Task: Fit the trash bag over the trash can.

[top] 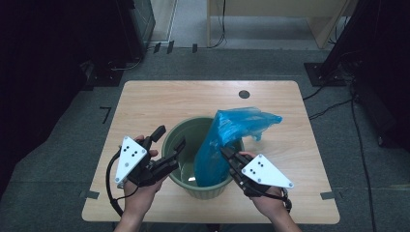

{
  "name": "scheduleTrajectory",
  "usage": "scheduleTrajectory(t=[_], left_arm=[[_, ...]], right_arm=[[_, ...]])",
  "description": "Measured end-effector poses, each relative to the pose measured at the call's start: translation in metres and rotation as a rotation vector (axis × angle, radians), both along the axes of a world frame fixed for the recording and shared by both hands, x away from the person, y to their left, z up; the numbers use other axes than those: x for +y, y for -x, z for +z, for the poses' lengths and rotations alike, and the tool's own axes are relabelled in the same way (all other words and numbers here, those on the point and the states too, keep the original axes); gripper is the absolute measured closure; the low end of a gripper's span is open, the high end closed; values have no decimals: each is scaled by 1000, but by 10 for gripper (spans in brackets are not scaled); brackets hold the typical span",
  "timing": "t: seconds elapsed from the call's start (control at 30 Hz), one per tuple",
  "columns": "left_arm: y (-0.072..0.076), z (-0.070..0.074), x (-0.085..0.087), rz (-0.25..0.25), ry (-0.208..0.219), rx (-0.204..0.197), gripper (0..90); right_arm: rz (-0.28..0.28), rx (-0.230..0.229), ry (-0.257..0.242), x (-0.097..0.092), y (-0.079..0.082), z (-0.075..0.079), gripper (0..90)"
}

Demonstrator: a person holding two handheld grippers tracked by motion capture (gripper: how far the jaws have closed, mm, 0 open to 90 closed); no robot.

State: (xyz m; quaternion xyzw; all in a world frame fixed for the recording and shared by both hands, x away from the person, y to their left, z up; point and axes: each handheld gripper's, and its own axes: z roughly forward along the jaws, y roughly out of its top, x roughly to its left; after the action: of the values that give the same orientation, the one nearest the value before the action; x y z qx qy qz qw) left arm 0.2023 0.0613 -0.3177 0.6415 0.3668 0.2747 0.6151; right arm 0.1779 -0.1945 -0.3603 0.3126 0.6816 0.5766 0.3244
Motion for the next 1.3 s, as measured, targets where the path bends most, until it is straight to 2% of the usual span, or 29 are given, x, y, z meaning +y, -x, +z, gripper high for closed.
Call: scheduleTrajectory(t=[0.13, 0.47, 0.53, 0.63, 0.73, 0.8, 0.87, 0.9, 1.0, 1.07, 1.13, 1.3], left_arm=[[-2, 1, -9, -29, -7, 5, 337], [-8, -3, -21, -87, 22, 60, 328], [-9, -3, -23, -94, 17, 74, 338], [-9, -5, -24, -118, 11, 99, 466], [-7, -7, -25, -124, -5, 87, 692], [-5, -8, -24, -128, -3, 85, 813], [-4, -9, -22, -130, -6, 82, 894], [-3, -10, -20, -128, -2, 79, 900], [-2, -13, -14, -114, 18, 80, 900], [-2, -16, -8, -103, 35, 80, 900], [0, -18, -2, -89, 54, 80, 900], [4, -22, 12, -70, 76, 64, 900]], right_arm=[[30, -31, 42, 13, 7, 0, 900], [95, -85, 70, 28, 23, 1, 900], [113, -93, 75, 30, 26, 1, 900], [138, -103, 79, 32, 28, 1, 900], [150, -114, 81, 33, 30, 1, 900], [152, -115, 81, 33, 31, 1, 900], [150, -112, 77, 32, 31, 2, 885], [149, -112, 76, 31, 31, 2, 857], [155, -109, 72, 27, 31, 3, 699], [147, -116, 67, 21, 32, 4, 651], [134, -111, 57, 13, 30, 4, 634], [56, -107, 38, -11, 22, 5, 628]])
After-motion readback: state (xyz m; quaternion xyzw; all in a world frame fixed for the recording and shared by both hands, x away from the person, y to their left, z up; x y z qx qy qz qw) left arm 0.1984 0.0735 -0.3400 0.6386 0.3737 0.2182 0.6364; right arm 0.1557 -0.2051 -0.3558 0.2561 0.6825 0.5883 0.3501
